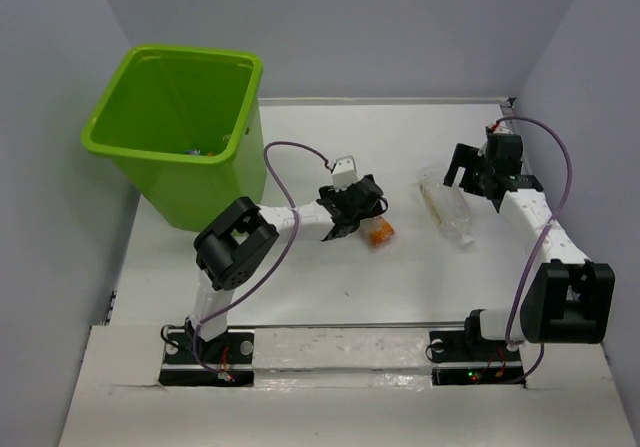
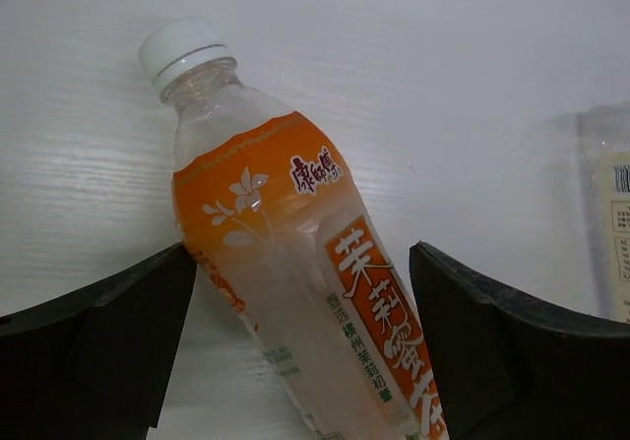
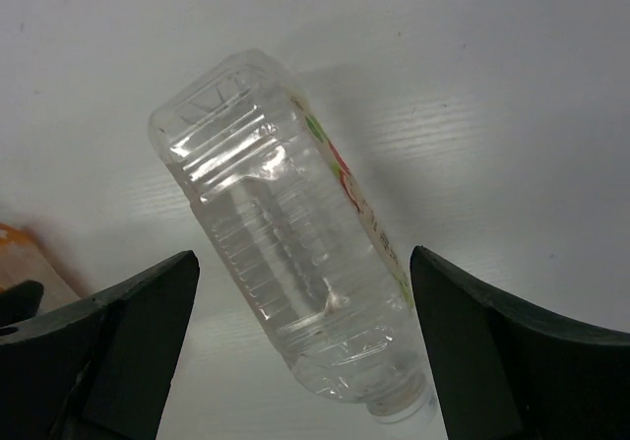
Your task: Put the plastic bottles in the bin
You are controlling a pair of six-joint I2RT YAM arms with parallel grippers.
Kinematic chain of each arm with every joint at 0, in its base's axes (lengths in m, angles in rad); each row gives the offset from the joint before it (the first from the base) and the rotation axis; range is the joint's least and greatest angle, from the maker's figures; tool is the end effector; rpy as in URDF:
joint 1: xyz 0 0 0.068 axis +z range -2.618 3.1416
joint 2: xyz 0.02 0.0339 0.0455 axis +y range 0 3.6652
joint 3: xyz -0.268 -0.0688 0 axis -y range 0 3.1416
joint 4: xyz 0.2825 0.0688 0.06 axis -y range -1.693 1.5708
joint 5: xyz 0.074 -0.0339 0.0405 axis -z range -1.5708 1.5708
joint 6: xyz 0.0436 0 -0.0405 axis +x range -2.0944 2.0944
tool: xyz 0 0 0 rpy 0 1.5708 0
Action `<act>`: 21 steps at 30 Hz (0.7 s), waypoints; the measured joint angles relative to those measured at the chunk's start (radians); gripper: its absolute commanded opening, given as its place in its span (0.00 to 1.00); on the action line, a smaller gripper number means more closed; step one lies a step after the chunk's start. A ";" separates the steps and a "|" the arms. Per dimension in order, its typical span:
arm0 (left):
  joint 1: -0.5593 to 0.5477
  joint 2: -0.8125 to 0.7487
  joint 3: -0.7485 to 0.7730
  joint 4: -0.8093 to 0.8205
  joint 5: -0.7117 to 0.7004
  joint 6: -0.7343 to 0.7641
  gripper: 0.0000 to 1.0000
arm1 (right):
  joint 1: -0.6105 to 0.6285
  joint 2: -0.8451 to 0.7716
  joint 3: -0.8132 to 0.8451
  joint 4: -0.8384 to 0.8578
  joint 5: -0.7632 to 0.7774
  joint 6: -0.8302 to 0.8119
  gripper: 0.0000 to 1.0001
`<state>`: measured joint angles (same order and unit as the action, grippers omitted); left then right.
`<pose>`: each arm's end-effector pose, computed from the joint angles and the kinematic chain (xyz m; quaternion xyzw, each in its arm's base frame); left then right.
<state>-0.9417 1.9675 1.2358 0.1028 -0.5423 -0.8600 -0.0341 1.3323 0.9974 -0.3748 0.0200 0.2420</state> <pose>0.2911 -0.3618 0.1511 -0.0864 0.8628 -0.1945 0.4585 0.3322 -0.0122 0.2611 0.1292 0.8995 0.0343 0.4160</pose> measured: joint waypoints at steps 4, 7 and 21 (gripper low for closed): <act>0.018 0.033 0.050 -0.009 0.021 0.030 0.99 | 0.000 0.030 0.000 -0.043 -0.049 -0.067 0.94; 0.020 0.054 0.083 -0.009 0.034 0.056 0.98 | 0.001 0.054 0.001 -0.046 -0.093 -0.097 0.95; 0.029 0.060 0.061 0.042 0.080 0.157 0.50 | 0.115 0.197 0.035 -0.041 -0.053 -0.186 0.99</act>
<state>-0.9127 2.0277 1.2972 0.1452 -0.4622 -0.7033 0.0811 1.5295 1.0328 -0.4160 -0.0326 0.0559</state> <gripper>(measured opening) 0.647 0.986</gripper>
